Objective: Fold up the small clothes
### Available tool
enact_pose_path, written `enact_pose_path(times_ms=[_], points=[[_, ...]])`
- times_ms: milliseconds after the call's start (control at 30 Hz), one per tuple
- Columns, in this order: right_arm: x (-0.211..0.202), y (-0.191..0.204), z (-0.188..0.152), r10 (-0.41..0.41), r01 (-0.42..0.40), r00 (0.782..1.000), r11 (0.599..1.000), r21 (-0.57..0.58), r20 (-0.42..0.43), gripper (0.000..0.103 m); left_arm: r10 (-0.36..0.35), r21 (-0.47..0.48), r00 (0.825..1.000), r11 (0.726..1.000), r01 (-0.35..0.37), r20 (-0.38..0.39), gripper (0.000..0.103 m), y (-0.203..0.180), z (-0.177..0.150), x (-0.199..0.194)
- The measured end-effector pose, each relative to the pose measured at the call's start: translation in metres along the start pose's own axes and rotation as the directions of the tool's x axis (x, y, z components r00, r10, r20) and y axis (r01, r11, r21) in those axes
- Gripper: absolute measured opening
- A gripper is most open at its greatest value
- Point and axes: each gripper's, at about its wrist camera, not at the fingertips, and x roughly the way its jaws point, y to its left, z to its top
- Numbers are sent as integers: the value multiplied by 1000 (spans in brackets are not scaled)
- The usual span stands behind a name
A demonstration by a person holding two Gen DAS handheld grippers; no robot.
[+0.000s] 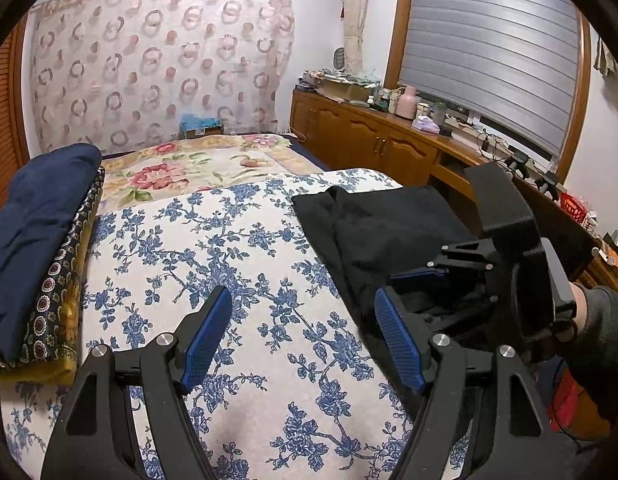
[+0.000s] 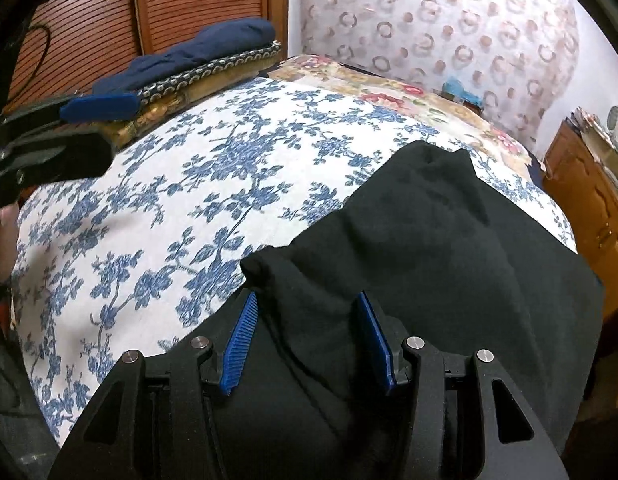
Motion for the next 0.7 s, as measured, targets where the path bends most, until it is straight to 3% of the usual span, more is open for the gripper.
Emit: enact_pose_path(times_ms=[33,100,167,300,400,700], points=[[1,-2,0,4,-4,1000,1000,5,1,50,0,-1,1000,1000,0,0,75,0,-1,0],[4,-3,1,3,-3,1000,1000,3,8,24,-1,-2,1000,1000,1,-2,75,1,-2,0],[0,-5,1,25,-25,999,1000,9,22,10,-3,-1,1000,1000,3,-4,75,0,-3,1],[-28,-23,5,-20,15,995,999,49,102,8,-6,2,1000,1000,6,-10,75,-1,-4,2],[-51,-47,10,-108,97,983,992,80,149,7,-11,3,1000,1000,11,-13,75,-2,-4,4],[-73,-133,15,-346,318,930,927,202,124,7,-24,12,999,1000,24,-28,75,-7,-6,10]])
